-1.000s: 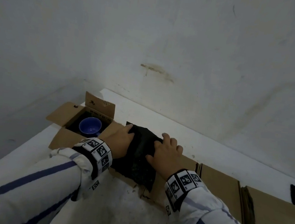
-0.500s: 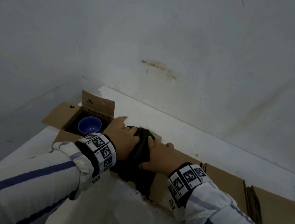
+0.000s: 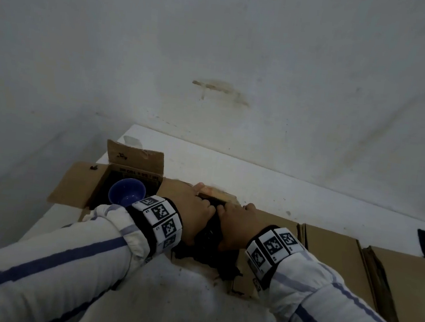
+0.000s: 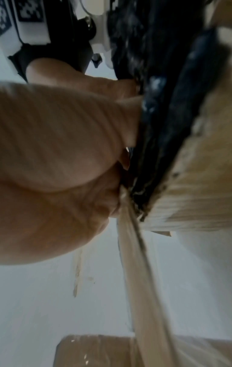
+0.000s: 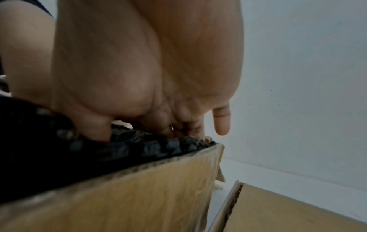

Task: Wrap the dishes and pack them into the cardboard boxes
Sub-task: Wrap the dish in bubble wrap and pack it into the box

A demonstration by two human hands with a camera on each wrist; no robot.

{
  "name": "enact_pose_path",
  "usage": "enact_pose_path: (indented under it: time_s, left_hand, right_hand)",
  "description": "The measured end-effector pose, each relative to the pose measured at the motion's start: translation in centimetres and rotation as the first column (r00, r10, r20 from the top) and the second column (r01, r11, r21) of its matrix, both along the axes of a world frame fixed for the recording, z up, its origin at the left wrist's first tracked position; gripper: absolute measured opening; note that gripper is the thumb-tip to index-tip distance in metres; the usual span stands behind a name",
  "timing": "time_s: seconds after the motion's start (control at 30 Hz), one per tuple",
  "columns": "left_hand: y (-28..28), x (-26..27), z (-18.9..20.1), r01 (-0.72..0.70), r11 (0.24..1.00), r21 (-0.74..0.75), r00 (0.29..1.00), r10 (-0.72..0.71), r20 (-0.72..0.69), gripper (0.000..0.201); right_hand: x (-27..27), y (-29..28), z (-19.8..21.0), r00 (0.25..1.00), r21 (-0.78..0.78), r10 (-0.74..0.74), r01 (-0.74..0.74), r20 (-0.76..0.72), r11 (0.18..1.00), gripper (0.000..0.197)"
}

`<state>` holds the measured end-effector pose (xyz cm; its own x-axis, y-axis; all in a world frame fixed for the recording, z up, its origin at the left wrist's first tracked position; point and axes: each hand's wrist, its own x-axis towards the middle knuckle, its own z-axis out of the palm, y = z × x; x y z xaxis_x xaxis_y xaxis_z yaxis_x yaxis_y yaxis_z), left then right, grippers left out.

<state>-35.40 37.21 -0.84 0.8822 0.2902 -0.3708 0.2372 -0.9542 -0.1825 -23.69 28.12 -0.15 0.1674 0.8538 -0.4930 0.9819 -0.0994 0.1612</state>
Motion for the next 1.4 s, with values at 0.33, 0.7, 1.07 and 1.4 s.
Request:
enact_pose_path:
  time_s: [0.33,0.7,1.07,1.4]
  left_hand:
    - [-0.7,1.0,-0.1,0.099,0.995,0.011,0.994,-0.098,-0.044,0.06]
    - [-0.6,0.6,0.0,0.177,0.984,0.024,0.984,-0.177,0.004,0.064]
    - [0.0,-0.5,1.7,0.094,0.995,-0.023,0.993,-0.095,-0.065,0.073]
    - [-1.1,-0.1,1.7,0.111,0.993,0.042,0.991,-0.108,-0.074,0.069]
  right_hand:
    - [0.5,-0.2,1.5,0.992,-0.118,-0.058,0.045,-0.111,0.992,0.095]
    - [-1.9,-1.9,-1.9,0.997,0.15,-0.008,-0.003,0.072,0.989,0.069]
    - [-1.8,-0.9,-1.5,1.0,0.1,-0.019,0.019,-0.006,0.995,0.084]
    - [-0.3,-1.8,-1.2,0.989,0.068,-0.08,0.089,-0.122,0.994,0.104]
